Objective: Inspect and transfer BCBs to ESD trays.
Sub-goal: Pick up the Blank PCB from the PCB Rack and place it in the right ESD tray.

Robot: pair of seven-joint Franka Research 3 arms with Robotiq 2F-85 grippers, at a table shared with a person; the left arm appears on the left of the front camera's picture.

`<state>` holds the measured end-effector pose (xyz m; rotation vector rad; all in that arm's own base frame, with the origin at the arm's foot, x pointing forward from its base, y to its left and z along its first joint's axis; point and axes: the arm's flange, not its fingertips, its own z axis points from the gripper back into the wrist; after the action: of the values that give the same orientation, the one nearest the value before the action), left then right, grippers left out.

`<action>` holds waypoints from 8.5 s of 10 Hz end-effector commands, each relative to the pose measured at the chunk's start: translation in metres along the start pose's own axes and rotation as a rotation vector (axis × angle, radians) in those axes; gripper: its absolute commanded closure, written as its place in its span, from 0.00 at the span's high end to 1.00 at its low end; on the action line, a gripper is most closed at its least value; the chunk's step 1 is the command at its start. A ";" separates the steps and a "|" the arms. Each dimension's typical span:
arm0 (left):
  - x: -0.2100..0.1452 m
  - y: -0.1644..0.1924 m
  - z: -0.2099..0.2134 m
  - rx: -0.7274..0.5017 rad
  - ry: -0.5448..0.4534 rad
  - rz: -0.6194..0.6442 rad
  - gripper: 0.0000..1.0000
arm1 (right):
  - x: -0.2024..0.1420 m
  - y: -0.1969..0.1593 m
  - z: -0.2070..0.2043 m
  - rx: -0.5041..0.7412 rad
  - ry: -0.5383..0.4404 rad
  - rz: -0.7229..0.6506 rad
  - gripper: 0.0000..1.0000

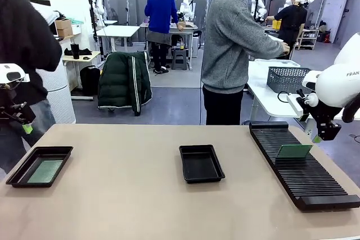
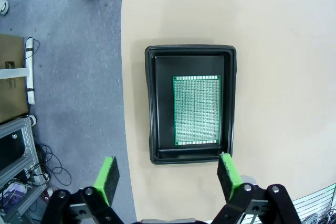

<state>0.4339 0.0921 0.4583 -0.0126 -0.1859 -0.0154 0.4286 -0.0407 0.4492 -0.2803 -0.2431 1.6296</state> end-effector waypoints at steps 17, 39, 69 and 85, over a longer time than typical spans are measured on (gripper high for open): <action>-0.001 0.001 -0.004 0.004 -0.012 0.002 1.00 | -0.027 -0.040 -0.092 0.085 -0.135 -0.004 0.77; -0.001 0.001 -0.004 0.004 -0.012 0.002 1.00 | -0.023 -0.041 -0.096 0.131 -0.109 -0.024 0.00; -0.001 0.001 -0.004 0.004 -0.012 0.002 1.00 | -0.021 -0.053 0.218 0.219 -0.113 -0.259 0.02; -0.001 0.001 -0.004 0.004 -0.012 0.002 1.00 | 0.032 -0.047 0.205 0.258 -0.225 -0.615 0.02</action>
<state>0.4339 0.0921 0.4580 -0.0126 -0.1855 -0.0154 0.4083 -0.0232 0.6652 0.1210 -0.2319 1.1648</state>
